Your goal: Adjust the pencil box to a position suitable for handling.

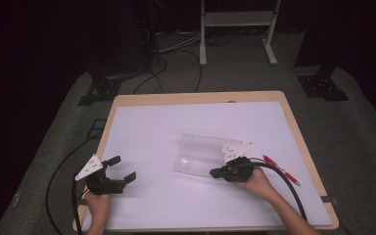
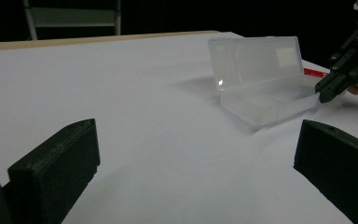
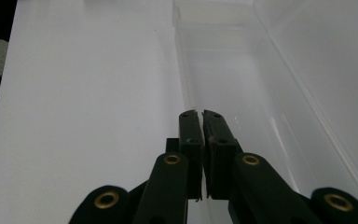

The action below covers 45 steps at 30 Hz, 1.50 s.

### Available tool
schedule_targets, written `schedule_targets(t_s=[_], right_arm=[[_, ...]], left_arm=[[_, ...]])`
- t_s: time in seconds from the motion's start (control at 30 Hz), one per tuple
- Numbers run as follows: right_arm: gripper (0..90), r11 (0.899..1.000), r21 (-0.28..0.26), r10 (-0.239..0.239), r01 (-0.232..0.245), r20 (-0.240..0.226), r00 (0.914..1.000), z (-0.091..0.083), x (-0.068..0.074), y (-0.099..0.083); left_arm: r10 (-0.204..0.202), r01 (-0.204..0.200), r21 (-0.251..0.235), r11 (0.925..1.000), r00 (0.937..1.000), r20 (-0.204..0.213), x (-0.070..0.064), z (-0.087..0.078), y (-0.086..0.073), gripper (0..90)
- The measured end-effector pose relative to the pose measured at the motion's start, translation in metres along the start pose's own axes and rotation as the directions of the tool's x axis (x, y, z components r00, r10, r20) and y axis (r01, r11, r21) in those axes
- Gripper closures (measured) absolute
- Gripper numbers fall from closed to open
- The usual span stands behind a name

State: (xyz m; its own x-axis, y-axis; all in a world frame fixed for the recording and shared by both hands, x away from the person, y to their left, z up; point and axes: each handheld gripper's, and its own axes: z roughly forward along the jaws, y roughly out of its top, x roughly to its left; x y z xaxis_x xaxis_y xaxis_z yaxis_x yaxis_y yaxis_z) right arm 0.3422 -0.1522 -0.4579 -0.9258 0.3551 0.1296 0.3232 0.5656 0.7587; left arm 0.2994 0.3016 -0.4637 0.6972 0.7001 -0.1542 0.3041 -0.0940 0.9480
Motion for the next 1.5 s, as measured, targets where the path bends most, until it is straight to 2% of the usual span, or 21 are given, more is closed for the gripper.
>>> schedule_targets(t_s=[0.3,0.77,0.97,1.13,1.33,1.5], right_arm=[[86.2,0.999,0.024,0.029,-0.028,-0.016,0.9995,0.004,0.002,-0.004],[82.3,0.997,0.072,0.025,-0.024,-0.013,0.9996,0.007,0.005,-0.007],[69.7,0.998,0.054,0.038,-0.037,-0.015,0.9992,0.002,0.005,-0.007],[62.0,0.999,0.027,0.041,-0.041,0.005,0.9992,-0.009,0.006,-0.007],[49.2,0.999,0.006,0.051,-0.051,0.048,0.9975,-0.031,0.005,-0.008],[39.7,0.998,0.002,0.064,-0.065,0.099,0.993,-0.054,0.003,-0.012]], left_arm=[[0.002,-0.002,0.003,1.0,1.0,0.0,0.0,0.0,0.0,0.0],[0.002,-0.002,0.002,1.0,1.0,0.0,0.0,0.0,0.0,0.0],[-0.002,0.002,-0.005,1.0,1.0,0.001,0.0,-0.001,0.0,0.0],[0.0,0.0,0.001,1.0,1.0,0.0,0.0,0.0,0.0,0.0],[0.0,0.0,0.001,1.0,1.0,0.0,0.0,0.0,0.0,0.0],[-0.002,0.002,-0.004,1.0,1.0,0.002,0.0,0.0,0.0,0.0]])
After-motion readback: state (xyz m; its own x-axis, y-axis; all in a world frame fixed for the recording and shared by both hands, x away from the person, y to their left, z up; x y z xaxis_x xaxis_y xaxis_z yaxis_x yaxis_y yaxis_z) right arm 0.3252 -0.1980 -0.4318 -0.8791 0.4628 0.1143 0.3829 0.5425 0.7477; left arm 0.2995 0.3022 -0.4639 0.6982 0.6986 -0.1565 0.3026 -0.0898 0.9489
